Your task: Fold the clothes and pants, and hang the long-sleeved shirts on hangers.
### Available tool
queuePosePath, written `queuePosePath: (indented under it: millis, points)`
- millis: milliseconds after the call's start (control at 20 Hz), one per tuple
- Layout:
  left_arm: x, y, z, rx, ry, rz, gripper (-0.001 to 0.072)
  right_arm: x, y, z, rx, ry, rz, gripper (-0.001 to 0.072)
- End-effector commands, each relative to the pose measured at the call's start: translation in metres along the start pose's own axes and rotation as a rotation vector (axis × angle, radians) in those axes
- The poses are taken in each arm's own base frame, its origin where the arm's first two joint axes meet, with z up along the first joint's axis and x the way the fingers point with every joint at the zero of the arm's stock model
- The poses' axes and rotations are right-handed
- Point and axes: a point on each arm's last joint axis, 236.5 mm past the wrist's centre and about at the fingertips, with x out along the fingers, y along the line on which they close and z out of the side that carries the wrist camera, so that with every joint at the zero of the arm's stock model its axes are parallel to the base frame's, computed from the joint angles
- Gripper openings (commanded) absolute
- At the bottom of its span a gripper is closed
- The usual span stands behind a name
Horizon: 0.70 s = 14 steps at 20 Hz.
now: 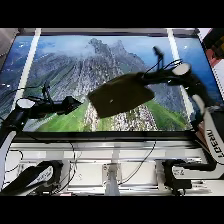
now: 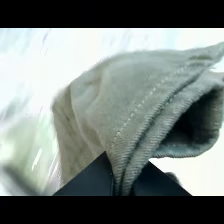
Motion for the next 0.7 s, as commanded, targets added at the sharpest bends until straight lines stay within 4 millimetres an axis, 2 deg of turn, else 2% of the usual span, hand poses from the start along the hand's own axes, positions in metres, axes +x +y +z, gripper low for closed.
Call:
queuePosePath:
  millis: [0, 50, 150, 250, 400, 500, 650]
  points:
    - [-0.001, -0.003, 0.005, -0.009, -0.018, -0.011, 0.0407, -0.092, -0.046, 0.055, 0.126, -0.178, -0.187, 0.0035]
    - [-0.001, -0.003, 0.005, -0.009, -0.018, -0.011, 0.0406, -0.12, -0.062, 0.057, 0.154, -0.204, -0.237, 0.0035]
    - [-0.001, -0.003, 0.005, -0.009, -0.018, -0.011, 0.0407, -0.179, -0.101, 0.049, 0.214, -0.237, -0.374, 0.0035]
    - [-0.001, -0.003, 0.005, -0.009, -0.018, -0.011, 0.0407, -0.241, -0.143, 0.023, 0.273, -0.231, -0.546, 0.0034]
    - [-0.001, -0.003, 0.005, -0.005, -0.018, -0.011, 0.0406, -0.329, -0.198, -0.043, 0.476, -0.181, -0.772, 0.0035]
    - [-0.001, -0.003, 0.005, 0.027, -0.018, -0.011, 0.0407, -0.374, -0.22, -0.087, 0.633, -0.166, -0.851, 0.0035]
    - [-0.001, -0.003, 0.005, 0.033, -0.018, -0.011, 0.0407, -0.429, -0.24, -0.145, 0.835, -0.172, -0.937, 0.0035]
